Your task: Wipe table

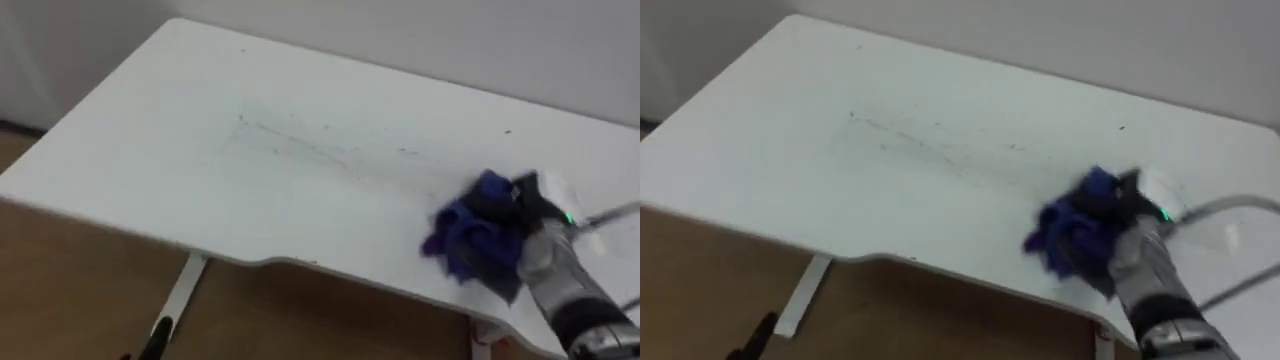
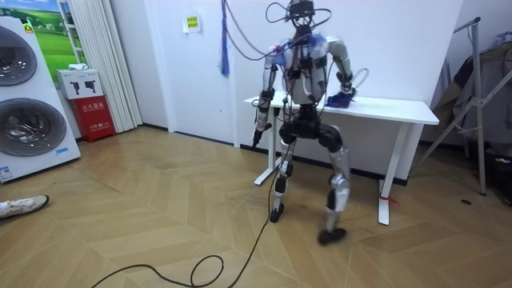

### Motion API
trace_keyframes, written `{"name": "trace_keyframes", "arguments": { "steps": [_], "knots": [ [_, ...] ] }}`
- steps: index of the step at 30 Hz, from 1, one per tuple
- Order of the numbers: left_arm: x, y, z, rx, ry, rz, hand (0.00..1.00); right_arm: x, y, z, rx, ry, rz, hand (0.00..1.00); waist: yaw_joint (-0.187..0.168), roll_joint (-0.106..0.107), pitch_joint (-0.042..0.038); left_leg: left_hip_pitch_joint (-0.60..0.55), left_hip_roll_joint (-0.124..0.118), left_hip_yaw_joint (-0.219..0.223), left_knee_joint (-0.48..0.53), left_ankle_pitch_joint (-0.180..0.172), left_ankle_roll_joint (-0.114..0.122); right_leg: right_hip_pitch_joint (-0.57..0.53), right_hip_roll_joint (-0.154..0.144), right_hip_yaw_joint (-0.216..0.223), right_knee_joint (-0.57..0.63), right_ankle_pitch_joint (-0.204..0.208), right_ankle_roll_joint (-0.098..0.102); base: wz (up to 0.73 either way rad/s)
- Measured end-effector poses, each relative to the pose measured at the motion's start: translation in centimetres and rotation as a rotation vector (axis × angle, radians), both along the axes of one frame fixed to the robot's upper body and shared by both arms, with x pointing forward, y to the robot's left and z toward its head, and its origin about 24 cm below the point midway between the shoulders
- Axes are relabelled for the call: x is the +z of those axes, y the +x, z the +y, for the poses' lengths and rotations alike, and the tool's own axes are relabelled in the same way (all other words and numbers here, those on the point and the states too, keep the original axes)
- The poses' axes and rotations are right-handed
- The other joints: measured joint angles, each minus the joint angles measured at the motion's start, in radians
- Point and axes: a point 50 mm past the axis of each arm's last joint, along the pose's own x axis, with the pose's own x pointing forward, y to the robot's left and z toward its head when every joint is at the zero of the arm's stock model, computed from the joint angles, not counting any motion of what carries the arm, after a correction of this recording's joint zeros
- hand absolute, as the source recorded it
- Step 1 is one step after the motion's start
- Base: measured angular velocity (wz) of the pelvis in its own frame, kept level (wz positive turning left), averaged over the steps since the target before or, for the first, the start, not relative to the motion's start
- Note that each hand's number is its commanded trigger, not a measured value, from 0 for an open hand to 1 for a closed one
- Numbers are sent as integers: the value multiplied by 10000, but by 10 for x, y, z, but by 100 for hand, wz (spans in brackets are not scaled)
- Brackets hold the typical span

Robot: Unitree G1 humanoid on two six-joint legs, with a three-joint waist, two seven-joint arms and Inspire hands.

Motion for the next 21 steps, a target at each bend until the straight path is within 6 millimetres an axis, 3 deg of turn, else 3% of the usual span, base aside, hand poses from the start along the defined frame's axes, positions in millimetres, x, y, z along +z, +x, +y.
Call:
{"name": "trace_keyframes", "arguments": {
  "steps": [1,2,3,4,5,6,7,8,9,10,11,12,13,14,15,16,17,18,19,21],
  "knots": [
    [1,-2,4,65,-11,50,0,13,10,8,400,-149,-370,100,328,-55,-24,-109,257,-215,-224,232,-345,40,-158,183,-737,339,27,19],
    [3,-2,12,91,173,112,0,17,14,8,480,-158,-468,100,491,-59,-28,-117,570,-746,-486,448,-705,208,-138,169,-1534,705,104,28],
    [4,-2,16,95,282,179,0,17,14,8,472,-178,-435,100,507,-69,-38,-106,705,-1277,-662,545,-891,235,-112,129,-1846,896,129,57],
    [7,-2,25,105,482,355,0,14,12,4,411,-288,-276,100,417,-85,-34,-85,928,-2168,-980,693,-1195,228,-57,-33,-2171,1305,141,76],
    [9,-2,32,147,523,499,0,5,5,-3,305,-459,100,100,262,-99,-28,-92,1184,-2596,-1010,748,-1295,106,6,-18,-1937,1485,288,85],
    [9,-3,33,235,490,516,0,-2,-1,-8,123,-192,237,100,122,-52,-44,-71,1410,-2802,-994,773,-1275,57,138,105,-1298,1375,1125,70],
    [8,-11,34,505,338,613,0,-14,-14,-15,-105,294,328,100,19,-4,-58,194,1830,-2777,-1024,1104,-757,4,316,31,-92,398,945,43],
    [5,-25,34,751,110,921,0,-25,-27,-22,-178,363,683,100,-232,6,-34,435,2059,-2467,-1200,1748,-186,153,420,-153,446,-200,623,30],
    [3,-32,33,796,-33,1092,0,-30,-33,-29,-277,312,882,100,-431,-31,-60,486,2085,-2296,-1278,2020,-215,280,460,-293,522,-425,516,44],
    [1,-42,31,777,-209,1372,0,-37,-48,-48,-784,284,1182,100,-904,-9,-69,497,2048,-1939,-1289,2211,-340,575,683,-551,432,-707,229,60],
    [0,-48,31,697,-187,1587,0,-45,-67,-67,-1433,318,1410,100,-1319,42,-60,448,2003,-1555,-1211,2208,-345,899,1007,-888,18,-712,139,61],
    [0,-51,32,790,-187,1611,0,-48,-75,-73,-1718,358,1488,100,-1500,-40,-76,385,1865,-1410,-1099,2191,-350,977,1082,-1003,-164,-693,47,35],
    [0,-58,32,1019,-204,1692,0,-53,-87,-82,-2189,497,1633,100,-1755,-111,-104,302,1484,-1124,-741,1953,-370,1034,1171,-1095,-544,-563,-183,-11],
    [-3,-60,28,982,-285,1803,0,-51,-89,-88,-2408,472,1607,100,-1840,-35,-107,321,1029,-830,-345,1353,-359,1036,1337,-1069,-928,-362,-476,-35],
    [-4,-59,25,950,-355,1777,0,-49,-89,-90,-2465,438,1597,100,-1870,-5,-114,321,792,-628,-268,1089,-329,1027,1441,-961,-1075,-271,-598,-51],
    [-5,-56,22,901,-462,1685,0,-46,-88,-92,-2455,379,1515,100,-2023,52,-126,314,221,-428,-146,603,-230,1019,1598,-875,-1344,-94,-689,-43],
    [-4,-55,21,882,-481,1585,0,-41,-84,-91,-2294,283,1430,100,-2087,98,-130,367,-252,-185,-229,277,-1,924,1686,-683,-1458,-1,-637,-43],
    [-4,-53,21,872,-483,1500,0,-39,-82,-89,-2163,250,1399,100,-2050,116,-136,471,-414,-42,-323,222,34,830,1782,-525,-1476,26,-668,-59],
    [-3,-50,19,884,-531,1353,0,-35,-75,-85,-1822,47,1357,100,-1981,252,-107,764,-601,-25,-614,206,94,749,1984,-176,-1646,134,-850,-68],
    [-6,-54,12,1142,-825,1282,0,-30,-69,-82,-1578,-85,1363,100,-1970,487,-202,1141,-771,-27,-1176,329,177,731,2128,206,-1977,293,-1122,-59]
  ]
}}
